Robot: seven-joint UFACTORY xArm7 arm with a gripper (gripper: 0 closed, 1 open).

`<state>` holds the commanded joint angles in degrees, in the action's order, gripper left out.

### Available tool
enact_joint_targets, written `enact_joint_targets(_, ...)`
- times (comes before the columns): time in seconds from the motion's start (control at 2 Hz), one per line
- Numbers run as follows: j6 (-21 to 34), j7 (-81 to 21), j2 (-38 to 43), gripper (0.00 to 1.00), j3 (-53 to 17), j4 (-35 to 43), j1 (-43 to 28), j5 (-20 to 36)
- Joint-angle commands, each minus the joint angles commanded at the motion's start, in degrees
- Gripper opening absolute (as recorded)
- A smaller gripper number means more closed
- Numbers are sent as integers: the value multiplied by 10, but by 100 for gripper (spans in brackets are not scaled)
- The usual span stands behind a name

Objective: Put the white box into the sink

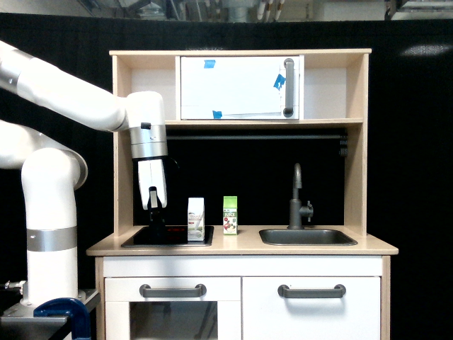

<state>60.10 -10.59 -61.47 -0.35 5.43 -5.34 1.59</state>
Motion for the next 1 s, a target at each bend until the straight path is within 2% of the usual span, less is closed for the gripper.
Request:
enact_joint_targets(0.5, -9, -86, 63, 100, -5, 41, -37, -32)
enact_joint_targets(1.0, -24, -355, 16, 100, -174, 20, -63, -62)
